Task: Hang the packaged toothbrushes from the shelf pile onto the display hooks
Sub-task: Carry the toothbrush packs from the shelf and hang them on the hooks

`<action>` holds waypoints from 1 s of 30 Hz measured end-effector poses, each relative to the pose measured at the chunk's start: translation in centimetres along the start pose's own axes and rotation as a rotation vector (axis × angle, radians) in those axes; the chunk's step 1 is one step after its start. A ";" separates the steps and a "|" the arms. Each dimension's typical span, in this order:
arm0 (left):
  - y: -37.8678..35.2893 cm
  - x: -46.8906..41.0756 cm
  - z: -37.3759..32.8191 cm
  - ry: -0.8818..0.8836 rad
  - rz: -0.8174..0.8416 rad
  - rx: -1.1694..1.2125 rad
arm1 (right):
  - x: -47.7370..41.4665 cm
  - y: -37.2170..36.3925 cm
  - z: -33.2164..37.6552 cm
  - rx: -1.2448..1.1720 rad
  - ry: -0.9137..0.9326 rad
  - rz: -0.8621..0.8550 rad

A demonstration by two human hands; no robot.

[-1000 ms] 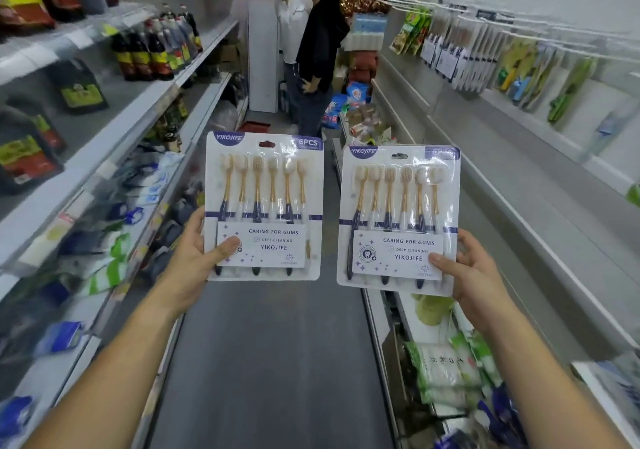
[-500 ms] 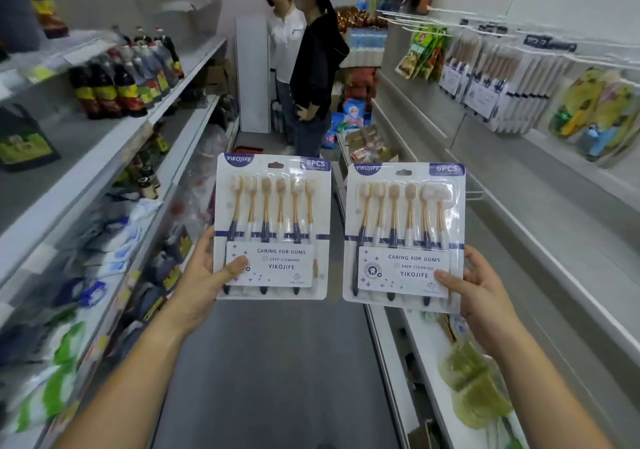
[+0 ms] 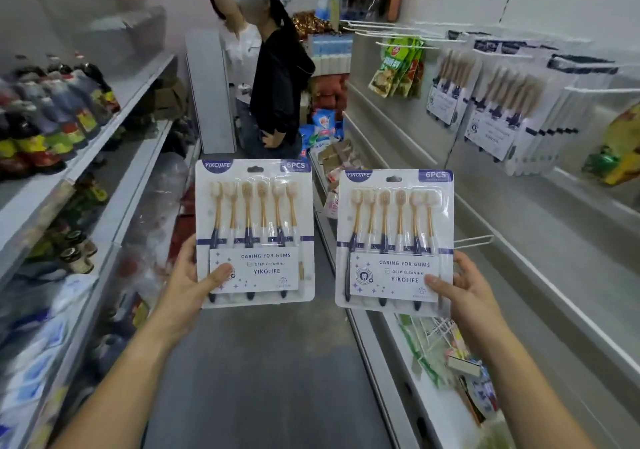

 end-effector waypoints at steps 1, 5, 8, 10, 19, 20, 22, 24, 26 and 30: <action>-0.5 -2.0 0.3 0.002 0.022 0.000 | -1.2 -0.5 0.0 -0.003 -0.005 -0.019; -2.7 -10.4 1.9 -0.028 0.109 0.033 | -5.7 -2.9 -0.2 -0.011 -0.009 -0.102; -4.5 -16.3 2.5 -0.013 0.216 0.031 | -8.3 -4.3 0.1 -0.013 -0.008 -0.180; -5.9 -20.2 2.6 0.003 0.298 0.040 | -9.5 -5.0 0.6 -0.018 -0.001 -0.233; -17.9 -32.5 4.2 0.077 0.556 0.045 | -14.4 -3.2 0.3 -0.091 -0.007 -0.492; -19.4 -33.3 4.6 0.081 0.597 0.051 | -15.0 -2.6 0.0 -0.103 -0.003 -0.513; -22.1 -34.6 5.4 0.089 0.642 0.044 | -16.5 -1.3 -0.2 -0.104 0.003 -0.531; -24.5 -35.8 5.4 0.095 0.656 0.032 | -17.8 -0.4 -0.2 -0.110 0.027 -0.566; -26.5 -37.3 5.1 0.080 0.701 0.029 | -18.9 -0.2 0.1 -0.116 0.045 -0.606; -30.2 -40.2 5.2 0.067 0.770 0.025 | -20.3 0.6 0.1 -0.127 0.056 -0.689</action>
Point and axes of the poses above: each hand's wrist, its own x-axis away from the middle knuckle, its own y-axis out of the back of the hand, z = x × y, the point moved 2 cm from there along -x, towards the middle knuckle, and after that the axes turned 7 degrees about -z, right-handed, at the moved point
